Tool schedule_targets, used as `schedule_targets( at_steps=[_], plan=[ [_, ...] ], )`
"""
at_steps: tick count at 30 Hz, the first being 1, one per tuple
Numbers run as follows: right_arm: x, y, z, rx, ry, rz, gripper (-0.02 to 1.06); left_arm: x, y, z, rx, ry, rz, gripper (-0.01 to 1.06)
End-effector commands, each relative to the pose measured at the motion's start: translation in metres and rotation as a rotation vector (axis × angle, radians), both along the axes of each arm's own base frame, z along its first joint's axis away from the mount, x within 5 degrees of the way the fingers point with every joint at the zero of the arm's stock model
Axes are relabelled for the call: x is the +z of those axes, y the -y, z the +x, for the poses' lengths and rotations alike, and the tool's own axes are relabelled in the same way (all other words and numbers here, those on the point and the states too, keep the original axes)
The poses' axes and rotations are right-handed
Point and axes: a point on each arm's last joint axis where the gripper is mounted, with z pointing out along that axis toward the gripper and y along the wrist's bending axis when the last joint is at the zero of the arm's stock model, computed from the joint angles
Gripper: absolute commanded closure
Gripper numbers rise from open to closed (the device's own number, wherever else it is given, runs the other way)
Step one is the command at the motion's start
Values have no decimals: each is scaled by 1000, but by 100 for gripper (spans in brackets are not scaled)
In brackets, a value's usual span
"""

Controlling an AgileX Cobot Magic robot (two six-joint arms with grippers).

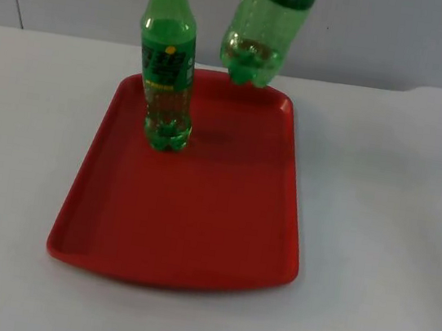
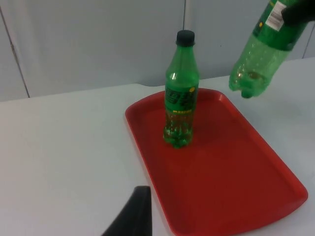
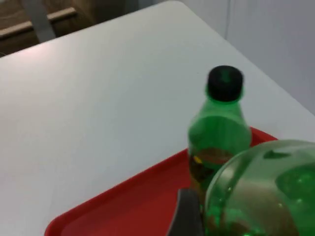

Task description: Place the bottle upright on the tray.

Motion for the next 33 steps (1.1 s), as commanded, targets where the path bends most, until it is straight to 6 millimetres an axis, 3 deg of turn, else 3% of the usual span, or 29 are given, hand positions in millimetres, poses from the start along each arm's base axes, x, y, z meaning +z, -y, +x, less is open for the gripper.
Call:
schedule_targets(
  at_steps=[1,12,17,22,33],
  plan=[
    [-3,-3,-6,38,47,26,105,0,0,0,6,3,-4,5],
    [-30,-20,-19,141,94,-23,105,0,0,0,6,3,-4,5],
    [-67,-34,-18,208,16,-61,105,0,0,0,6,3,-4,5],
    [-90,-44,-18,232,-10,-90,105,0,0,0,6,3,-4,5],
    [-133,-44,-12,250,-75,-184,105,0,0,0,6,3,-4,5]
  ],
)
